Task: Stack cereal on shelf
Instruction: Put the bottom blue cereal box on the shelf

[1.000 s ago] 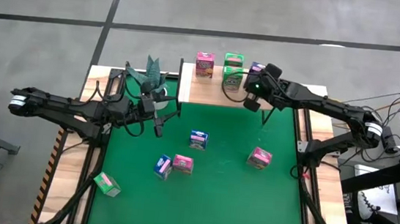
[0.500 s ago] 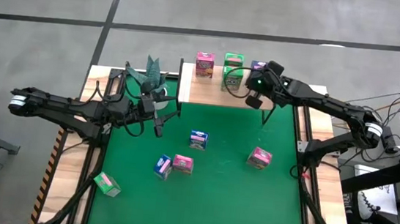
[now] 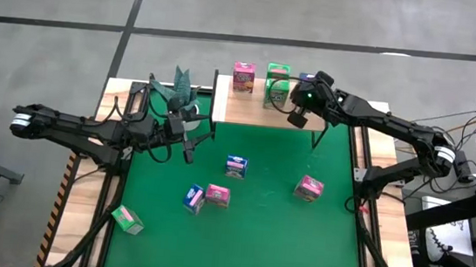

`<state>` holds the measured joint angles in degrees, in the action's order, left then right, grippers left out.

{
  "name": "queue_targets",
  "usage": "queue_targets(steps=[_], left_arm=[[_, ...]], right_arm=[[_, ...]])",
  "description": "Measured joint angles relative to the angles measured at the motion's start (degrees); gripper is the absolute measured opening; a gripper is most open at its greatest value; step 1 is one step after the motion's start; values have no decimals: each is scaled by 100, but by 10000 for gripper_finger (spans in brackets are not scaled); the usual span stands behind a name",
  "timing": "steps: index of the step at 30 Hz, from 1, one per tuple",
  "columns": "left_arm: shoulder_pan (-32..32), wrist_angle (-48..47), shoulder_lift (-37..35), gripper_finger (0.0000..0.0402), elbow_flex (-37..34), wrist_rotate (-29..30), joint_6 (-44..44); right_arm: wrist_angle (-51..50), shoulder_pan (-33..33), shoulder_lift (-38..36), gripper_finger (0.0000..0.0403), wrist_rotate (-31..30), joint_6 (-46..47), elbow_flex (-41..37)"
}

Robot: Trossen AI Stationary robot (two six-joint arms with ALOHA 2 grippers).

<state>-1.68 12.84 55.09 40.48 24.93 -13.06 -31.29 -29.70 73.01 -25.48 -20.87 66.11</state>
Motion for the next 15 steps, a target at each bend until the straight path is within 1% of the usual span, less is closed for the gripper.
queue_targets(steps=[9,15], left_arm=[[1,-8,0,207,-1,0,0],[0,-15,0,207,-1,0,0]], right_arm=[[32,-140,303,9,-12,-140,0],[20,-135,405,9,-198,-327,-2]])
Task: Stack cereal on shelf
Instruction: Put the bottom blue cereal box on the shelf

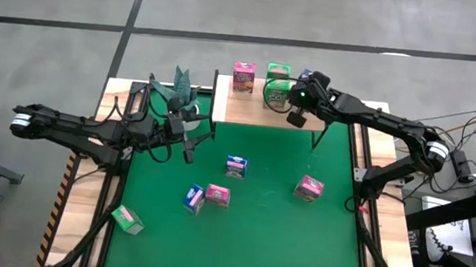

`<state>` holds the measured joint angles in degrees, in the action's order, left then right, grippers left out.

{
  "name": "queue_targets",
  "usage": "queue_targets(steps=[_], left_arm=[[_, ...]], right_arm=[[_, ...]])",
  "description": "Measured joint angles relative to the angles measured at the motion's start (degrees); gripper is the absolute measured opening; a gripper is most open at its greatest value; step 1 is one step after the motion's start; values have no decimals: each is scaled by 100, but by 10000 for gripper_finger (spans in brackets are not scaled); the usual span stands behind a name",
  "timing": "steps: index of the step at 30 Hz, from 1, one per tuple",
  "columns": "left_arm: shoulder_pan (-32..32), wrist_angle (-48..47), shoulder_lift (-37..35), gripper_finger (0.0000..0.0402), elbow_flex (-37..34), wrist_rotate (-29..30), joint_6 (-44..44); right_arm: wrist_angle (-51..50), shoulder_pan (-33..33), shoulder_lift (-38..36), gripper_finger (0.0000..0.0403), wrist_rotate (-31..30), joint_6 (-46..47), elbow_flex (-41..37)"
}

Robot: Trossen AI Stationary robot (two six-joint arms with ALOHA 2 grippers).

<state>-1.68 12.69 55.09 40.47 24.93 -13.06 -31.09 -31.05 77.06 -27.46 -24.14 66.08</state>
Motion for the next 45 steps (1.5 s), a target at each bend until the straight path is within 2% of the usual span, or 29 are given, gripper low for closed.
queue_targets(steps=[13,45], left_arm=[[-1,-20,0,207,0,0,0],[1,-31,0,207,0,-2,2]], right_arm=[[-356,-6,-328,9,-123,-78,2],[-337,-186,-333,9,-252,-339,2]])
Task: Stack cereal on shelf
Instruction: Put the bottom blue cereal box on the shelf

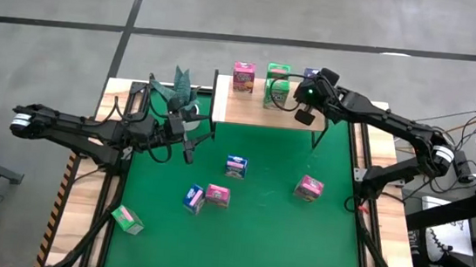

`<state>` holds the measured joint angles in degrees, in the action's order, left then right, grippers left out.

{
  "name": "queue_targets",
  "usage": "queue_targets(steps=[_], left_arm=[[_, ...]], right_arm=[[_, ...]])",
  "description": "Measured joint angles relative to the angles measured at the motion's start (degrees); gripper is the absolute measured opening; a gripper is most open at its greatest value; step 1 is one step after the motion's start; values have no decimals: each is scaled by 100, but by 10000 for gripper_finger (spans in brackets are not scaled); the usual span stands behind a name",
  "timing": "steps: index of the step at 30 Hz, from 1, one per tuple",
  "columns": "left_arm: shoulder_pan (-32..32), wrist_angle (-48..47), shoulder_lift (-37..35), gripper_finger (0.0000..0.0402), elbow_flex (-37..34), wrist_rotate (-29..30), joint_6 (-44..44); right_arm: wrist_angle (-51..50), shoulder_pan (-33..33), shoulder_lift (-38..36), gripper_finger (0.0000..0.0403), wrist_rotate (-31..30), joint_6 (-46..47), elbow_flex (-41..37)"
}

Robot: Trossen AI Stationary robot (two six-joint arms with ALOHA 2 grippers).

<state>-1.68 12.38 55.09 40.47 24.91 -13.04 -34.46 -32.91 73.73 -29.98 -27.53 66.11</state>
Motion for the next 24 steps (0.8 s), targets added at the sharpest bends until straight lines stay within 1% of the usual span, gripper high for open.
queue_targets(steps=[5,9,12,16,20,22,24], left_arm=[[-2,-2,0,207,0,2,0],[-2,-13,0,207,0,2,0],[-2,-9,0,207,0,2,0],[-2,-9,0,207,0,1,0],[-1,-5,0,207,0,2,0],[-2,-3,0,207,0,1,0],[0,-4,0,207,2,0,0]], right_arm=[[-298,74,-48,9,1,213,5],[-1042,170,-168,9,35,526,122],[-1394,175,-337,9,-4,690,227],[-1538,75,-572,9,-4,699,418],[-1557,-175,-725,9,26,799,649],[-1590,-346,-779,9,290,874,756],[-1611,-536,-798,9,730,1040,864]])
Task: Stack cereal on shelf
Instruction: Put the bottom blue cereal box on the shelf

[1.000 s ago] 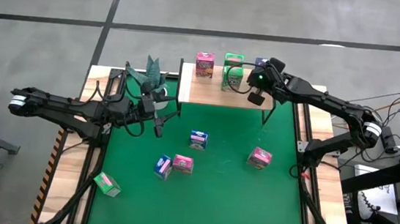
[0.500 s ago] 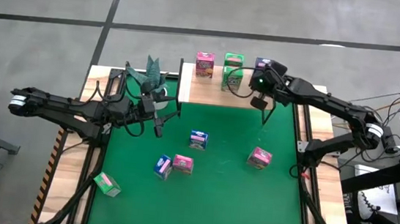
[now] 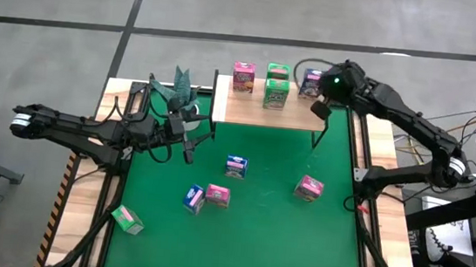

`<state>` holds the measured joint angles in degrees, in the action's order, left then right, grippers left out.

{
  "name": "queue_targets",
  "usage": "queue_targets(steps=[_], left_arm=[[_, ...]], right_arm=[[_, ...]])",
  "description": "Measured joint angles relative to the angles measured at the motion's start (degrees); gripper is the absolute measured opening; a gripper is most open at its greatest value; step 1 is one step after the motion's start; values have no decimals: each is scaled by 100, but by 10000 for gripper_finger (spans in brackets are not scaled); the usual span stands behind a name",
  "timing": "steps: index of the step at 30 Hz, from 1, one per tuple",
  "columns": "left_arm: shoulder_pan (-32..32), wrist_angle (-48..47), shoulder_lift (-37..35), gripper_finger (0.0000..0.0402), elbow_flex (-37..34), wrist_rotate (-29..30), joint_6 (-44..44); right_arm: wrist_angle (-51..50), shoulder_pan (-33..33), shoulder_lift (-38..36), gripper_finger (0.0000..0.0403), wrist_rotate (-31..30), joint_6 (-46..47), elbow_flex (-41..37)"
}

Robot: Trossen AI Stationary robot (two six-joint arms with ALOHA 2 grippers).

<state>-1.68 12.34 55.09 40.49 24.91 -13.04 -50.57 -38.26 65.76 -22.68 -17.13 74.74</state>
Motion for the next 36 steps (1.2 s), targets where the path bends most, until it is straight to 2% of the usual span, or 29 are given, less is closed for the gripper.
queue_targets(steps=[3,10,15,36], left_arm=[[-1,2,0,207,-2,1,0],[-2,1,0,207,-2,0,0],[0,2,0,207,-2,1,0],[-1,2,0,207,-2,0,-20]], right_arm=[[-136,-316,2,9,484,196,117],[-114,-1064,122,9,692,437,153],[60,-1469,327,9,1386,568,148],[789,-1525,496,9,1563,378,172]])
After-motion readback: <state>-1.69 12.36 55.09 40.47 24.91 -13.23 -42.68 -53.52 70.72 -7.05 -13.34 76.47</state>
